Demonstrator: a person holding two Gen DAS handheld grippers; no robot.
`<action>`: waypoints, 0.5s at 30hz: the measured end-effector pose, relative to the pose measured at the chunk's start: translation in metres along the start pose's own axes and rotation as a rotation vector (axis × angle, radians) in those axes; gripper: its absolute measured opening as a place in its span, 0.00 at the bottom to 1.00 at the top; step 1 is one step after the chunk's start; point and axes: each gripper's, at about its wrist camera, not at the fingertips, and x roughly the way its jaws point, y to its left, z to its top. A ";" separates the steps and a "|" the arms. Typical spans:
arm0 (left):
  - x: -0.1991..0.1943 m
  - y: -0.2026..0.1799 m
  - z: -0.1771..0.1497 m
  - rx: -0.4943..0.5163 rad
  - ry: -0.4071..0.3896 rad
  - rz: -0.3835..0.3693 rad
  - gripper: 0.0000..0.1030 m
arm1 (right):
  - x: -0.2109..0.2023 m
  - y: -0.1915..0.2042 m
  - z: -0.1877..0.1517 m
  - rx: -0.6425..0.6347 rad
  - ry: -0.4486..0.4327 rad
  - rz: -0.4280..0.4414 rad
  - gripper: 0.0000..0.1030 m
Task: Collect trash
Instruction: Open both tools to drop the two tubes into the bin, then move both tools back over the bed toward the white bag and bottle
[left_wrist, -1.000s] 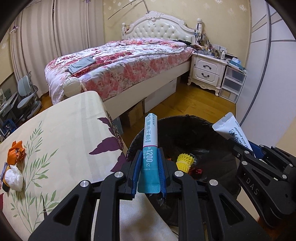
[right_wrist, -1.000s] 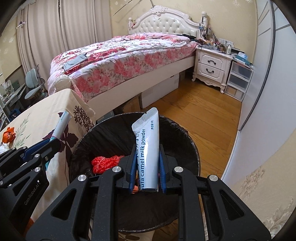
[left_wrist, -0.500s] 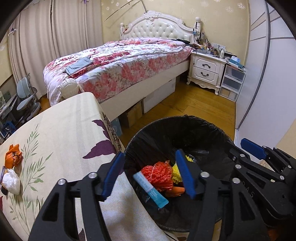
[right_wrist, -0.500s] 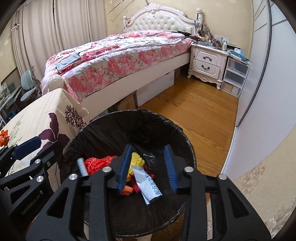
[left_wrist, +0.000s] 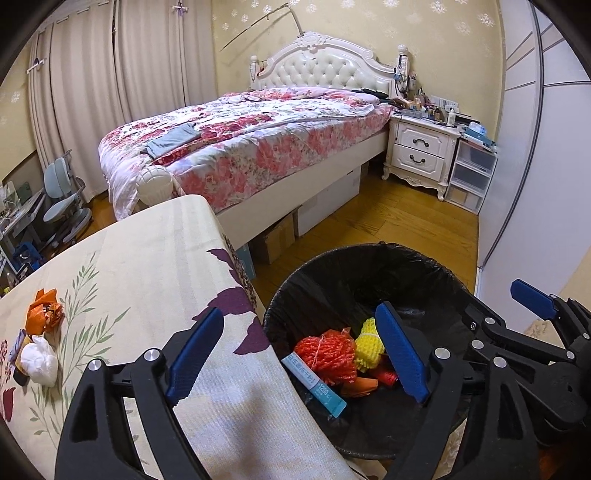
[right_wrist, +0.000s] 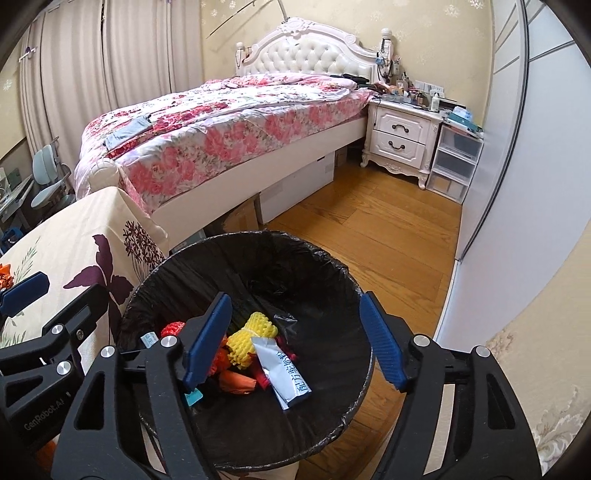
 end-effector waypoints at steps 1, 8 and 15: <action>-0.001 0.001 0.000 0.000 0.000 0.008 0.83 | -0.001 0.000 0.000 -0.002 -0.002 -0.001 0.73; -0.013 0.015 -0.003 -0.034 -0.011 0.029 0.83 | -0.007 0.002 -0.002 -0.011 -0.004 -0.021 0.76; -0.030 0.031 -0.006 -0.067 -0.031 0.041 0.83 | -0.017 0.009 -0.003 -0.010 -0.011 -0.015 0.76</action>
